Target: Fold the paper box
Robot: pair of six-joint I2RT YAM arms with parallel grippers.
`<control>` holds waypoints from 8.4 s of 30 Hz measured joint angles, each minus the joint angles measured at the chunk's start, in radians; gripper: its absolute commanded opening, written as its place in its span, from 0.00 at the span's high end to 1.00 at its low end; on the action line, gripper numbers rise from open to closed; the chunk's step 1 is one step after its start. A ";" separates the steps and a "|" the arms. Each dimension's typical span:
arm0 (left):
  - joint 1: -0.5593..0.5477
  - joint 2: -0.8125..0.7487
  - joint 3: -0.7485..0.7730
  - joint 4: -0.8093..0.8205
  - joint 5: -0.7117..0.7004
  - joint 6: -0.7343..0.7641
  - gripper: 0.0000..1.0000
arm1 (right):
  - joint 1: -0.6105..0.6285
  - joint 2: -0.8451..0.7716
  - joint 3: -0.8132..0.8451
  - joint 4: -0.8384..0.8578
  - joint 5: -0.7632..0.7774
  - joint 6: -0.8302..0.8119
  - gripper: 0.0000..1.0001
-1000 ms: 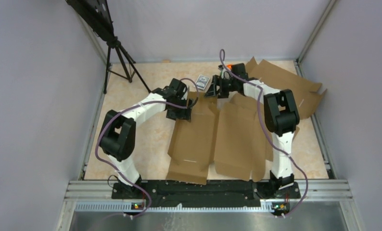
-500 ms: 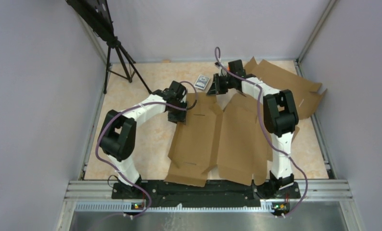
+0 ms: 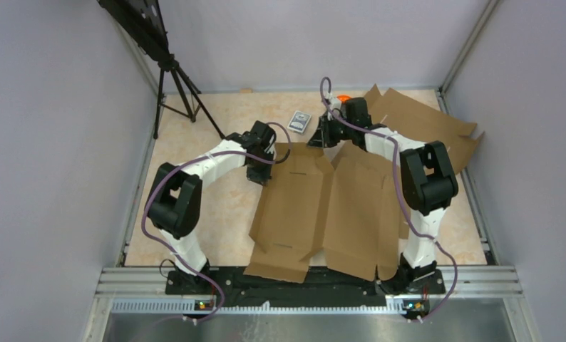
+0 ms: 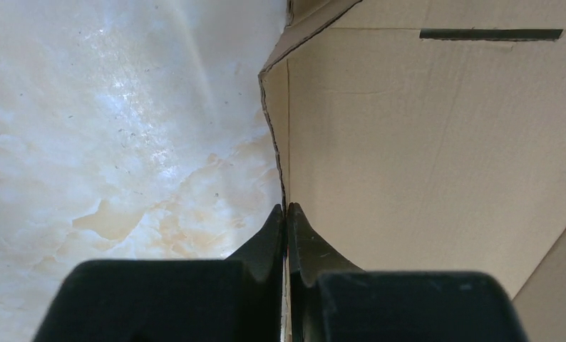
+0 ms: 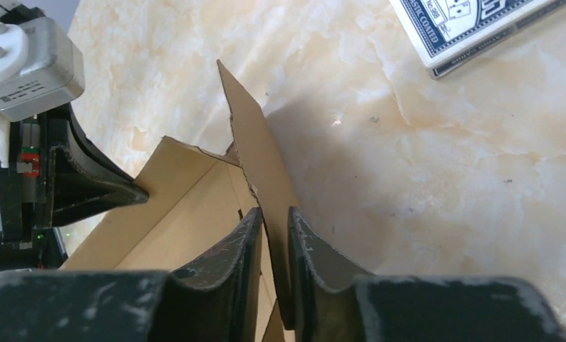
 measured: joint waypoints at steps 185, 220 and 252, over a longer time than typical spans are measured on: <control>-0.007 -0.015 -0.048 0.097 0.126 -0.056 0.67 | 0.243 -0.073 -0.051 -0.251 0.277 -0.169 0.95; 0.180 -0.076 0.024 0.326 0.456 0.466 0.23 | 0.244 -0.073 -0.069 -0.212 0.243 -0.161 0.96; 0.191 0.250 0.311 0.003 0.800 1.125 0.47 | 0.244 -0.073 -0.069 -0.219 0.232 -0.151 0.96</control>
